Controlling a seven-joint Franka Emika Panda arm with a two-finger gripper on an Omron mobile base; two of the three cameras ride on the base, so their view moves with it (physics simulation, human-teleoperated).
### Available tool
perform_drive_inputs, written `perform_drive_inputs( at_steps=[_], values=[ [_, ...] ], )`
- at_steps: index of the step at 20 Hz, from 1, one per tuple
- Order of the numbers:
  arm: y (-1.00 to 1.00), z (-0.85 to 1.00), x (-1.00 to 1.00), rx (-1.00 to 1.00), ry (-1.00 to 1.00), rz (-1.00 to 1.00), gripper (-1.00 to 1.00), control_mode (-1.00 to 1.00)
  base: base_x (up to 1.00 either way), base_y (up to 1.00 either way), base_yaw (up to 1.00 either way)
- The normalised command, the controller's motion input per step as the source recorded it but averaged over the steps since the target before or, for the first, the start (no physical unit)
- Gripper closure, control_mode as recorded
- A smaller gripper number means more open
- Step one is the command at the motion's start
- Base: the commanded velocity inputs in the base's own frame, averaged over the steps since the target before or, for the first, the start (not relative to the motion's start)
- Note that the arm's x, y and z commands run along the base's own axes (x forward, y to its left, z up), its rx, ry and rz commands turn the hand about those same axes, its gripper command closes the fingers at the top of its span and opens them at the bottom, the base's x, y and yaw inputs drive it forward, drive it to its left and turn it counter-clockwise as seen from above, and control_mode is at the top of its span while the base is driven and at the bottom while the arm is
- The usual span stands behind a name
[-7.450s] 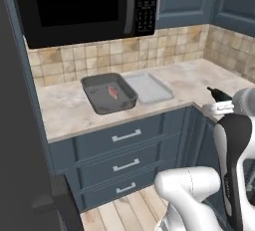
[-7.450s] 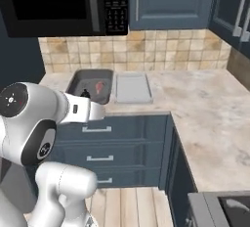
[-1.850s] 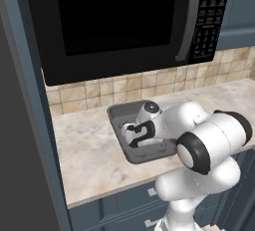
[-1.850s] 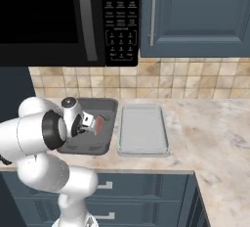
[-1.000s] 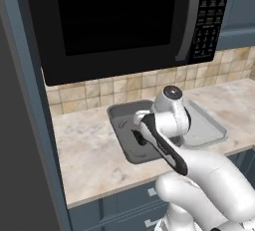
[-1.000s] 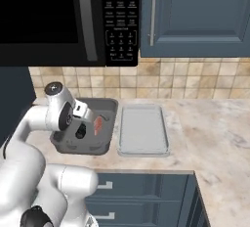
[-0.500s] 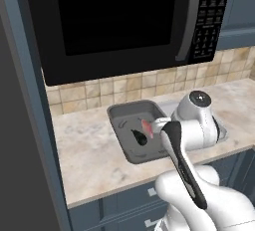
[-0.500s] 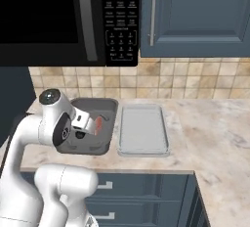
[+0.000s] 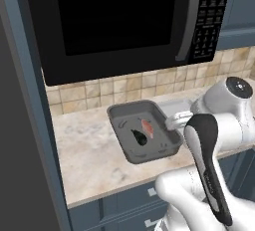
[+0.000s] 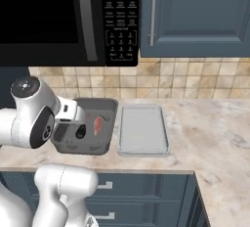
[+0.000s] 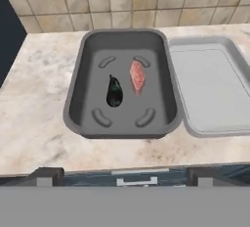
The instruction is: Place one eggplant and one steak in each tupperware on the nearby counter, to pack two identical lunches.
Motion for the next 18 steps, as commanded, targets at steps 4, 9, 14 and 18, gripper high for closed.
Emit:
perform_drive_inputs(
  at_steps=[4,9,14,18],
  values=[
    [-0.13,0.39,-0.81,0.00,-0.22,0.19,-1.00,-1.00,0.00,0.00,0.00],
    [-0.11,0.23,-0.62,0.00,-0.10,0.06,-1.00,-1.00,0.00,0.00,0.00],
    [-0.05,0.11,-0.73,0.00,-0.08,0.00,-1.00,1.00,-0.20,-0.02,0.00],
    [0.00,0.00,0.00,0.00,0.00,0.00,-1.00,1.00,-1.00,-0.09,0.00]
  ],
)
